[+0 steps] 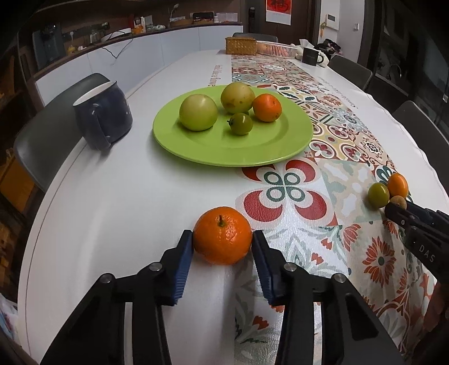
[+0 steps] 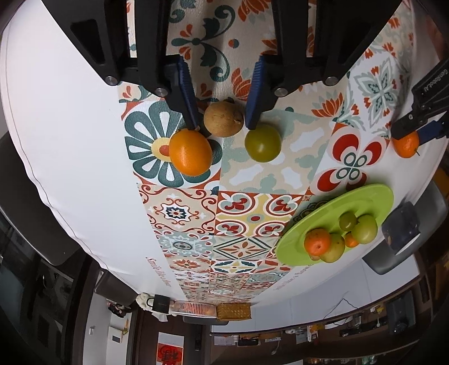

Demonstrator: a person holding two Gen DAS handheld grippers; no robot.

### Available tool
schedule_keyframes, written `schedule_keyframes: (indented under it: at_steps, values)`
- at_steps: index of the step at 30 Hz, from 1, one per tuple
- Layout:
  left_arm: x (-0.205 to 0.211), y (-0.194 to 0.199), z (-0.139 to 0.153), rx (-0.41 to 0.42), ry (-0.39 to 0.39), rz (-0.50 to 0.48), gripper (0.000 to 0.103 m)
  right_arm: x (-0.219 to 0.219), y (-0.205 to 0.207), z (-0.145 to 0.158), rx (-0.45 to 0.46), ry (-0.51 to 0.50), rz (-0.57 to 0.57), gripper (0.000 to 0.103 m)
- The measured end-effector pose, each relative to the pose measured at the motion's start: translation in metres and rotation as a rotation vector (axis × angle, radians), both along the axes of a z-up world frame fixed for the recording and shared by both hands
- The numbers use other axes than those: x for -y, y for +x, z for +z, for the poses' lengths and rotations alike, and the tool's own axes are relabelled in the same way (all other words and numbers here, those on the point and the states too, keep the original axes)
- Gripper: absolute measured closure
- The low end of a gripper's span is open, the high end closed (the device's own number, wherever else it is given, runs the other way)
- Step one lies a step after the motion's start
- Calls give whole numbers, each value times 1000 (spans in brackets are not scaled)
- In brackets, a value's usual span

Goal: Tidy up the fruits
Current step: 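Grasp an orange with the left gripper while the right grasps a brown kiwi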

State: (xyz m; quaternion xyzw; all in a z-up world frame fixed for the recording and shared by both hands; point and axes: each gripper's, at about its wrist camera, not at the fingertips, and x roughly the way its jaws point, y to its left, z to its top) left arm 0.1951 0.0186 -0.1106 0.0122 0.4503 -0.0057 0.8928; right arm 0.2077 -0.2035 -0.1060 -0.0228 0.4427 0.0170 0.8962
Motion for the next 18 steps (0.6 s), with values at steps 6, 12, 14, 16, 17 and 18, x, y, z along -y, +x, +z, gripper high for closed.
schedule_keyframes:
  at_steps: [6, 12, 14, 16, 17, 18]
  values:
    - [1, -1, 0, 3, 3, -5, 62, -2, -1, 0, 7, -6, 9, 73]
    - [1, -4, 2, 13, 2, -11, 62, -2, -6, 4, 19, -14, 13, 73]
    - [2, -6, 4, 18, 2, -14, 62, -2, -8, 6, 25, -16, 14, 73]
    - [3, -9, 7, 25, -1, -18, 62, -1, -11, 9, 34, -14, 17, 73]
    - [3, -11, 9, 29, -2, -20, 62, -1, -12, 11, 39, -14, 18, 73]
    - [4, -13, 11, 32, -2, -22, 62, -1, -14, 14, 45, -12, 19, 73]
